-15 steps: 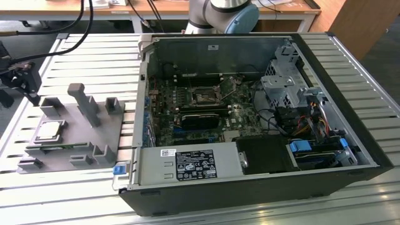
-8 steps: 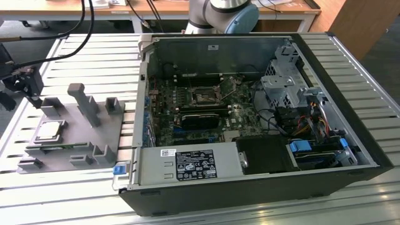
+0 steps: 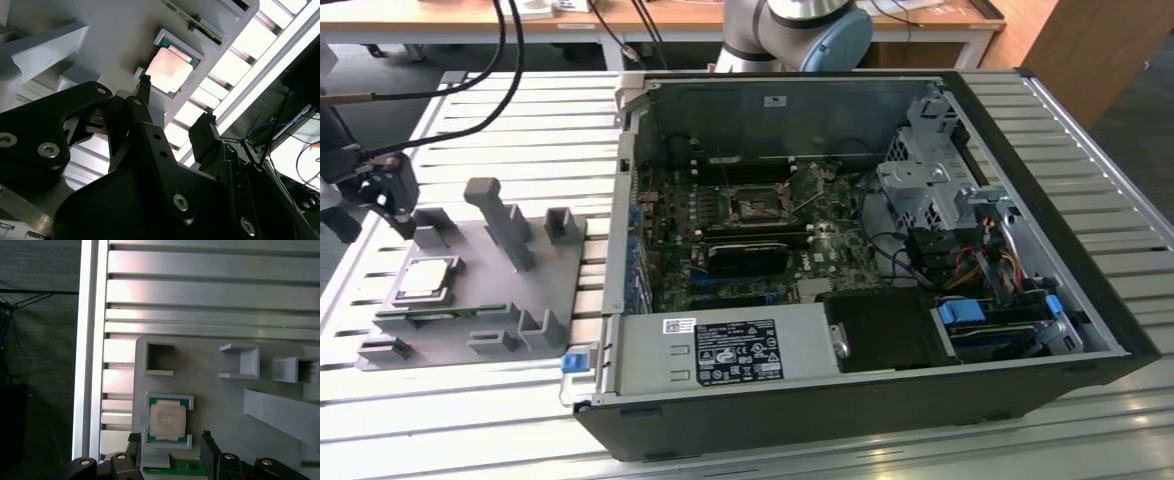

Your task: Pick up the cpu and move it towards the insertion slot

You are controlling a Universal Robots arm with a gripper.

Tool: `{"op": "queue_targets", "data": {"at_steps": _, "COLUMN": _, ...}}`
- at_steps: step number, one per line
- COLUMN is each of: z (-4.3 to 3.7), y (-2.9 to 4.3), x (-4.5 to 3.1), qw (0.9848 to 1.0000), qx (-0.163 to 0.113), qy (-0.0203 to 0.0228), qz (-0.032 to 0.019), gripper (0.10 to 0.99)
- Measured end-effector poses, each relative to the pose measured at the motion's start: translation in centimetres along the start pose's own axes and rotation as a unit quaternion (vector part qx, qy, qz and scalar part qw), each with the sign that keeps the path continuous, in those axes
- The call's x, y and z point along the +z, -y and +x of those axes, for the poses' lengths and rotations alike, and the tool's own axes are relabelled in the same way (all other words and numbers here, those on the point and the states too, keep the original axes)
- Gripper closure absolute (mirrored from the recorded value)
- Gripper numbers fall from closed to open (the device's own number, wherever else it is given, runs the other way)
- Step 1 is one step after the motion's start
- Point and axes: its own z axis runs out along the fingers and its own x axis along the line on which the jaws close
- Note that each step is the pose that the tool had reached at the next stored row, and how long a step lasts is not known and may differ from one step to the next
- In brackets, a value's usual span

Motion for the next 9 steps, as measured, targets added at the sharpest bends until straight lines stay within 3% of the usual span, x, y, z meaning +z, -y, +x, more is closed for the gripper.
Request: {"op": "queue_targets", "data": {"at_steps": 9, "z": 0.01, "y": 0.17, "x": 1.56, "qw": 1.0000, "qx": 0.000, "qy": 0.0004, "qz": 0.0000, "gripper": 0.498}}
